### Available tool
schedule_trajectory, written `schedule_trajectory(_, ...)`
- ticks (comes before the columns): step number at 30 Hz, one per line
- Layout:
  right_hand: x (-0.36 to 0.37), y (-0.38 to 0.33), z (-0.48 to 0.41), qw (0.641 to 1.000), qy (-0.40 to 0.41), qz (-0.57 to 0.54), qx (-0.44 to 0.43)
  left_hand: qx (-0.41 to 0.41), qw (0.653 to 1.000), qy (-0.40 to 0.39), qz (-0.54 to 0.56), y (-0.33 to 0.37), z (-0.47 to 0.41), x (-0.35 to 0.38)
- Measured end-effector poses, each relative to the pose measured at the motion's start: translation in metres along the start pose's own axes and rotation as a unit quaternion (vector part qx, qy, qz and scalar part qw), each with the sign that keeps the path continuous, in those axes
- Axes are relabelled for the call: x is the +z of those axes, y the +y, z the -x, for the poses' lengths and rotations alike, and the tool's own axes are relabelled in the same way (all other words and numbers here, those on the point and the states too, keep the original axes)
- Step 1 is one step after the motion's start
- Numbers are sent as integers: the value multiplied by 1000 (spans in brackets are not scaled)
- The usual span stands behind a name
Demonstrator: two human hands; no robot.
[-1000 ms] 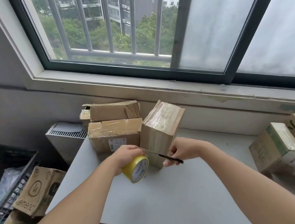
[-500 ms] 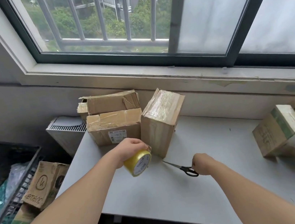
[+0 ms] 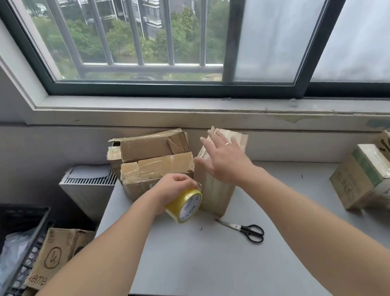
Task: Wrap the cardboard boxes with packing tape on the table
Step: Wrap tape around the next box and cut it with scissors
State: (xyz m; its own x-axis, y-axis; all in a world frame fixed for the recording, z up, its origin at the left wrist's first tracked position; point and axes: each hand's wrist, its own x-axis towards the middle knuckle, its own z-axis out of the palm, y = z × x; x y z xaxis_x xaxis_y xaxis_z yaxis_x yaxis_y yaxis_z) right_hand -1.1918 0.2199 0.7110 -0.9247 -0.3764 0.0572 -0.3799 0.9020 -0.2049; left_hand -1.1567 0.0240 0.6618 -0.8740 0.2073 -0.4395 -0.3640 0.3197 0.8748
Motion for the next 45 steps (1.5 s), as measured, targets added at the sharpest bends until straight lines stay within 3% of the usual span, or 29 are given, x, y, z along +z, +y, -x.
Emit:
schedule_trajectory(1,11,-3,-3,996,-73,34,33,2,1000,-2,-5,1,-1,-4)
schedule_trajectory(2,22,-3,-3,992,-96,57,56,2,1000,-2,-5,3,-1,-9)
schedule_trajectory(7,46,-1,6,993,-13,91,75,14,1000,-13,-4,2,-7,-29)
schedule_trajectory(11,34,-2,5,993,-61,69,73,13,999,-35,-21,-3,-6,-37)
schedule_trajectory(15,31,-7,6,993,-39,5,111,16,998,-49,-20,-3,-8,-45)
schedule_trajectory(20,21,-9,4,988,-92,78,95,19,998,-52,-36,-2,-12,-48)
schedule_trajectory(23,13,2,16,982,-120,-39,143,37,997,-44,-56,3,-16,-47)
schedule_trajectory(24,11,3,20,976,-89,-118,161,48,997,-32,-59,5,-18,-45)
schedule_trajectory(26,7,3,25,944,51,-249,209,69,995,-8,-70,12,-23,-41)
schedule_trajectory(28,3,4,27,902,126,-304,281,86,994,-14,-70,23,-24,-38)
schedule_trajectory(32,-2,8,29,799,32,-443,404,104,991,-64,-49,40,-26,-28)
schedule_trajectory(34,-2,7,26,808,25,-433,398,101,991,-83,-42,47,-28,-20)
schedule_trajectory(37,-4,25,22,844,83,-353,395,110,989,-94,-4,64,-26,-1)
schedule_trajectory(40,-25,66,33,820,149,-375,406,137,984,-112,10,96,-31,31)
schedule_trajectory(45,-71,162,86,814,195,-341,429,158,976,-143,-53,154,-47,138)
